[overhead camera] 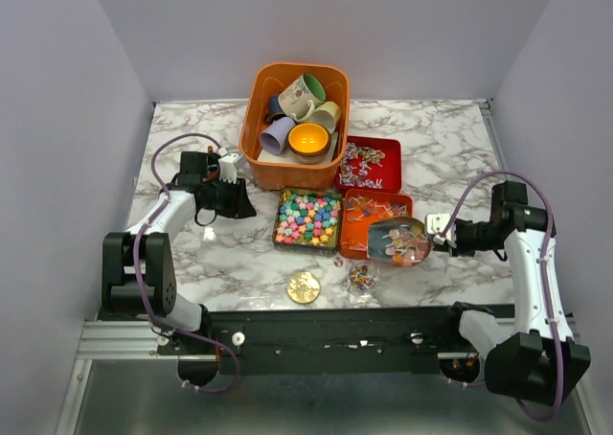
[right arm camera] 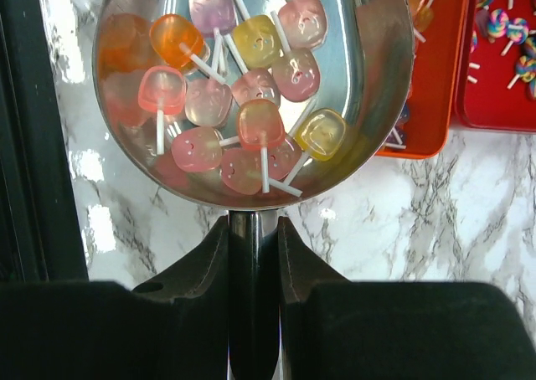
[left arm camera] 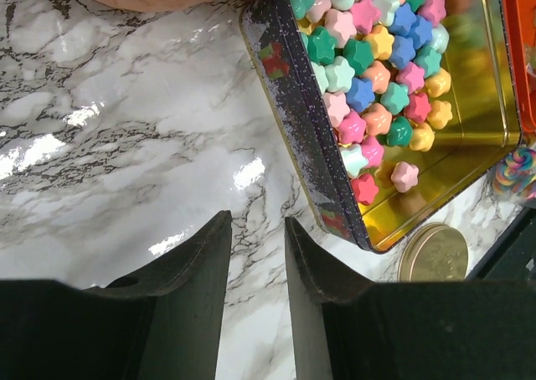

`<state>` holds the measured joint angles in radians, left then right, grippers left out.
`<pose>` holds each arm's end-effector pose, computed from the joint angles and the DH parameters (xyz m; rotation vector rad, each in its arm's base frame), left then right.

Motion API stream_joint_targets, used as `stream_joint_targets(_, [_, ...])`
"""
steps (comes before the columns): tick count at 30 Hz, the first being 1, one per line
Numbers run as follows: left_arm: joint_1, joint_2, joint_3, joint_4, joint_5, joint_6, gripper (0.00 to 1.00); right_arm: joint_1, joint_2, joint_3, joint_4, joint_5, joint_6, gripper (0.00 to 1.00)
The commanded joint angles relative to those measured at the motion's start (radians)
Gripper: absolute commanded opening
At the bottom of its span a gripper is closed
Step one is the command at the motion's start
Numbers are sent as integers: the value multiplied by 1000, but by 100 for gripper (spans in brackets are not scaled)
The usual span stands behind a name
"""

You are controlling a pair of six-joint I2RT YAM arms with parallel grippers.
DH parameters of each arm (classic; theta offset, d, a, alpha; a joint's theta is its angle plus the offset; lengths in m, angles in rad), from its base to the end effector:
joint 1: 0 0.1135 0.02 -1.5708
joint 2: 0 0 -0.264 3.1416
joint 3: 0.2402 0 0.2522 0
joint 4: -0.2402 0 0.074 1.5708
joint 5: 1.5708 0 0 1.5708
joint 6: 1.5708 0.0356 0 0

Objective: Pack the candies
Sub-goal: Place the fake candies in the packing bottle.

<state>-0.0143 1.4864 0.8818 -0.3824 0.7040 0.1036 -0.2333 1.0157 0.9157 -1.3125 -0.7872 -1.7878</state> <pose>0.2888 -0.0272 0.2023 0.4066 2.3850 -0.8502 0.1481 -0.0093 0.2752 -1.7180 1.6349 0.3638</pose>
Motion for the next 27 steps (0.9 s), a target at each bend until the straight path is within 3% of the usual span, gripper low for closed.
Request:
stream_joint_targets(1, [36, -28, -18, 54, 2, -15, 42, 0, -72, -51, -137, 100, -104, 1])
stream_joint_targets(11, [59, -49, -53, 109, 18, -58, 42, 58, -81, -51, -117, 131, -33, 1])
stream_joint_targets(27, [71, -74, -99, 178, 55, -134, 42, 293, -72, -9, -30, 282, 180, 1])
